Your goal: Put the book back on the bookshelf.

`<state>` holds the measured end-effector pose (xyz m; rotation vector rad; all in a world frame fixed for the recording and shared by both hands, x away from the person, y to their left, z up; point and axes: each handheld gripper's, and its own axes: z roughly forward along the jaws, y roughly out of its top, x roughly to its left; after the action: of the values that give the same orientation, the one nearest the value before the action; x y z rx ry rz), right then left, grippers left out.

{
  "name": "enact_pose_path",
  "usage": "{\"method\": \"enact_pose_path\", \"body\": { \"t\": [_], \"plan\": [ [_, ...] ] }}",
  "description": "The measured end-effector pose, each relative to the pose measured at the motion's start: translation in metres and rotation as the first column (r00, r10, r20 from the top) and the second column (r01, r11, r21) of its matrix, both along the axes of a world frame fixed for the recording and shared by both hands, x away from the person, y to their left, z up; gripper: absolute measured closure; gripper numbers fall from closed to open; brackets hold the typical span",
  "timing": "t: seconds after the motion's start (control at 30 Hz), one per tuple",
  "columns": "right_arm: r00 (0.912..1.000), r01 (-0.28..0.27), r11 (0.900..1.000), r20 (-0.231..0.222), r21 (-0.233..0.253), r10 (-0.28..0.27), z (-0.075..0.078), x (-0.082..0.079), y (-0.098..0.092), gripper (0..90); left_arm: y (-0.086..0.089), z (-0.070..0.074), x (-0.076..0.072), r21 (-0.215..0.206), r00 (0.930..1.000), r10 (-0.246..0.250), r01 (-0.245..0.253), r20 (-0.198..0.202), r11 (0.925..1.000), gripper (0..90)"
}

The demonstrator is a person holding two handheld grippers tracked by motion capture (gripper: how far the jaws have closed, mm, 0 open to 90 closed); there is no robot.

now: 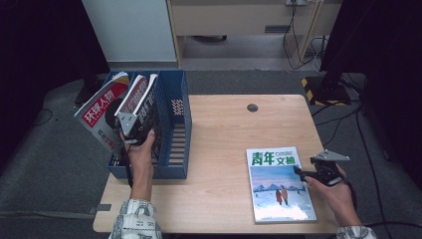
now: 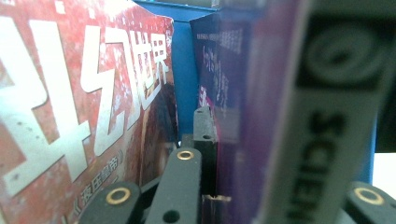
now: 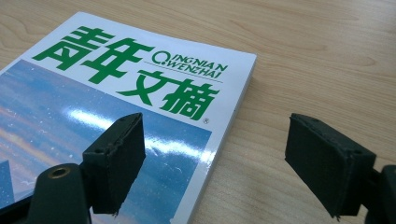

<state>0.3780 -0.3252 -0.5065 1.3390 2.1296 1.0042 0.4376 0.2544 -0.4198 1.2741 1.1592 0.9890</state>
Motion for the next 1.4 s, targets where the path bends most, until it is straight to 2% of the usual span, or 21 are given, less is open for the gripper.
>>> {"method": "enact_pose_path", "body": {
  "t": [0.27, 0.37, 0.67, 0.73, 0.77, 0.97, 1.27, 1.3, 1.4],
  "plan": [
    [1.0, 0.002, 1.0, -0.001, 0.0, -0.002, 0.0, 0.0, 0.001, 20.2, 0.0, 0.0, -0.001, 0.002, 1.0, -0.008, 0.008, -0.002, 1.0, 81.4],
    [1.0, 0.001, 1.0, -0.001, 0.0, -0.001, 0.0, 0.0, 0.0, 20.2, 0.001, 0.001, -0.002, -0.011, 1.0, -0.002, 0.002, -0.003, 0.9999, 80.1],
    [1.0, 0.002, 1.0, -0.003, 0.002, -0.002, 0.0, -0.001, 0.001, 20.1, 0.003, 0.003, -0.007, -0.005, 0.9997, 0.017, -0.017, -0.016, 0.9998, 76.1],
    [1.0, 0.001, 1.0, -0.001, 0.001, -0.001, 0.0, -0.001, 0.001, 20.0, 0.004, 0.003, -0.008, 0.0, 0.9995, 0.019, -0.019, -0.025, 0.9998, 75.9],
    [1.0, 0.0, 1.0, -0.001, 0.001, 0.0, 0.0, -0.001, 0.001, 20.0, 0.005, 0.003, -0.009, -0.012, 0.9992, 0.017, -0.017, -0.035, 0.9998, 74.7],
    [1.0, 0.0, 1.0, -0.002, 0.004, 0.0, 0.001, -0.001, 0.001, 19.9, 0.004, 0.003, -0.012, -0.015, 0.9989, 0.014, -0.015, -0.045, 0.9998, 73.4],
    [1.0, 0.0, 1.0, -0.003, 0.004, 0.0, 0.0, -0.001, 0.002, 19.3, 0.005, 0.002, -0.02, -0.03, 0.9956, 0.013, -0.016, -0.093, 0.9994, 68.4],
    [1.0, -0.001, 1.0, -0.006, 0.004, 0.001, 0.0, -0.001, 0.003, 19.1, 0.005, 0.002, -0.021, -0.031, 0.994, 0.012, -0.015, -0.109, 0.9994, 68.1],
    [1.0, -0.001, 1.0, -0.004, 0.004, 0.001, 0.001, -0.001, 0.003, 19.0, 0.006, 0.003, -0.024, -0.039, 0.9931, 0.007, -0.012, -0.117, 0.9992, 66.6]
  ]
}}
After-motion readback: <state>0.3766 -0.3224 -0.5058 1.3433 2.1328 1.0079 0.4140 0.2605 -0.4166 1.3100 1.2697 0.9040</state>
